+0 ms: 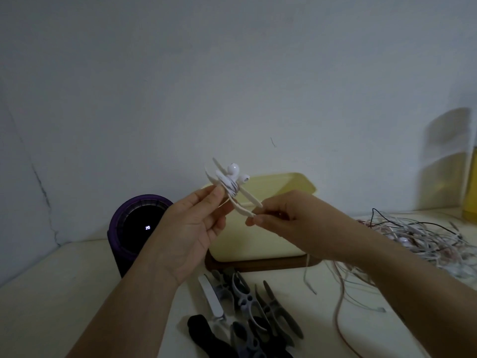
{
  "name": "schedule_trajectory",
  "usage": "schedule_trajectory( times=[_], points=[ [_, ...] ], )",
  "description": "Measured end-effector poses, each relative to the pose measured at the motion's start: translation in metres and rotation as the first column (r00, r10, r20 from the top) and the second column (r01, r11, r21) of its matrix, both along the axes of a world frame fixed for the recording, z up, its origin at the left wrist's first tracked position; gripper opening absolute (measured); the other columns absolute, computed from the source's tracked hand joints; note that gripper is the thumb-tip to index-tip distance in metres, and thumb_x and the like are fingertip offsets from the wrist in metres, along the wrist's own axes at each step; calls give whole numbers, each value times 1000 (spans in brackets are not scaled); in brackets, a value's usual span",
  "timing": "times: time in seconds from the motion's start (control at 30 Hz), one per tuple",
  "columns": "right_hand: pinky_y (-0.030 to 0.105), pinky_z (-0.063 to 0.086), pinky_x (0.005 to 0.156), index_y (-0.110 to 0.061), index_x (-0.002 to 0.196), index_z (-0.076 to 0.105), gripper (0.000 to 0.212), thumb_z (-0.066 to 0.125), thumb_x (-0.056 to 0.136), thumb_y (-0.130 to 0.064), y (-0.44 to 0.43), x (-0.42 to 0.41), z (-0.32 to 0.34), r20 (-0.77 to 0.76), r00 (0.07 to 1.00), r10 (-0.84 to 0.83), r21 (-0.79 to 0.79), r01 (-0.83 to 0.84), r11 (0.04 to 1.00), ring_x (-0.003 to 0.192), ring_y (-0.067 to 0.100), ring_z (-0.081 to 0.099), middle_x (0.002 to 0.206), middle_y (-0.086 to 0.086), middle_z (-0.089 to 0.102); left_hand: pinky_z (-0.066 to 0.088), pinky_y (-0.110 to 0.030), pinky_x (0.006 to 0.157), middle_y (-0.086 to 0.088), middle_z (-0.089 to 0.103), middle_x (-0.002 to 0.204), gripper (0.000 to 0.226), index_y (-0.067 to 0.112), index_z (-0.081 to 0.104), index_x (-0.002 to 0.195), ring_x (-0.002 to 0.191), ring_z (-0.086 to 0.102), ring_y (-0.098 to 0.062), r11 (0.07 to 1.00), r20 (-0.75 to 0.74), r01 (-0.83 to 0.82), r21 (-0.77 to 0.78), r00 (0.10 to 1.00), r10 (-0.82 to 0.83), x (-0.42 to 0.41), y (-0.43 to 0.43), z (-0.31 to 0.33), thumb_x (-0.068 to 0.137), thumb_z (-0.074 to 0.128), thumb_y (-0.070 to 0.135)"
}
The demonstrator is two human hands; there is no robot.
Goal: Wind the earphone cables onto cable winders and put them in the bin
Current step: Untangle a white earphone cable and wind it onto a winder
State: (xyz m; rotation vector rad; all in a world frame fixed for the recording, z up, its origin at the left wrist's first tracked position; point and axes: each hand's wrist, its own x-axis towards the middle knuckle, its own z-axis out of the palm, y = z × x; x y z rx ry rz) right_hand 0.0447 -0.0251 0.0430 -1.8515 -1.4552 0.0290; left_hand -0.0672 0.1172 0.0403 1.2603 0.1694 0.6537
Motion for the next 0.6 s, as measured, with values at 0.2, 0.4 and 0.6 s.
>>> schedule_trajectory(
  times=[0.2,0.4,0.6],
  points=[
    [12,35,49,-23,90,73,22,54,93,-33,-16,-5,17,121,992,-41,0,41,999,46,4,41,49,-15,49,46,-24,73,6,76,91,14,18,68,97,80,69,-4,955,-116,-145,260,977,180,1,7,-6,84,62,21],
    [10,38,51,-34,71,64,17,59,88,-36,-23,1,26,162,978,-129,129,108,986,49,-1,48,59,-24,59,48,-18,76,9,73,94,14,25,64,101,86,68,-1,796,-241,-18,605,949,205,0,2,-10,87,65,25],
    [11,36,48,-28,71,67,14,66,81,-38,-28,10,29,112,979,-168,234,138,962,46,1,46,53,-13,56,49,-25,91,10,73,100,23,21,63,104,95,68,-6,738,-296,161,656,953,56,-2,-1,-9,83,67,26]
  ],
)
